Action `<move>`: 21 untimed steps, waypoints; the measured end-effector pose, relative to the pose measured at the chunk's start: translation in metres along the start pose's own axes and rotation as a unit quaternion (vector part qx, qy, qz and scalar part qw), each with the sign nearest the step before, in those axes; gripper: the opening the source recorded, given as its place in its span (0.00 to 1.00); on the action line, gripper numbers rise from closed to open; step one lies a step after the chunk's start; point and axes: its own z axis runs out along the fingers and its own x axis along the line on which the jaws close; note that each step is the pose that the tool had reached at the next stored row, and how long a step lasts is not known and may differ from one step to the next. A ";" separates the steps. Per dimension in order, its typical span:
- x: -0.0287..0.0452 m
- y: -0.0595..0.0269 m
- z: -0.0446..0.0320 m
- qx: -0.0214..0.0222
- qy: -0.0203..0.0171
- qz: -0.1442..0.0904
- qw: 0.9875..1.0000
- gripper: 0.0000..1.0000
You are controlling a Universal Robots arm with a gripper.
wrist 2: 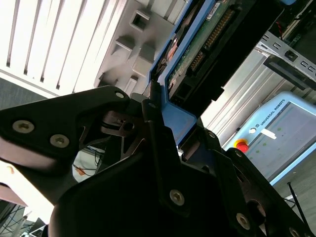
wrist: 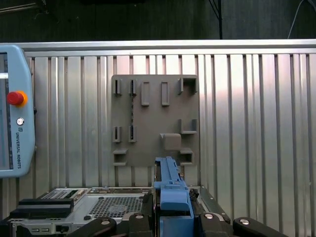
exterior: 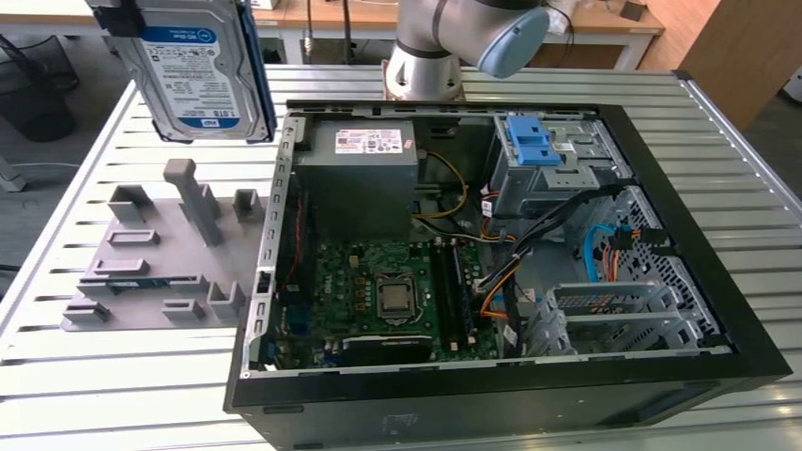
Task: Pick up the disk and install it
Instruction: 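Pick up the disk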
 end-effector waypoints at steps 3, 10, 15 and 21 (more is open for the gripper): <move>-0.0001 -0.0030 -0.0001 0.000 0.000 0.000 1.000 0.36; -0.0003 -0.0098 -0.0001 0.000 0.000 0.000 1.000 0.36; -0.0005 -0.0135 -0.0001 0.000 0.000 0.000 1.000 0.36; -0.0006 -0.0196 -0.0002 0.000 0.000 0.000 1.000 0.36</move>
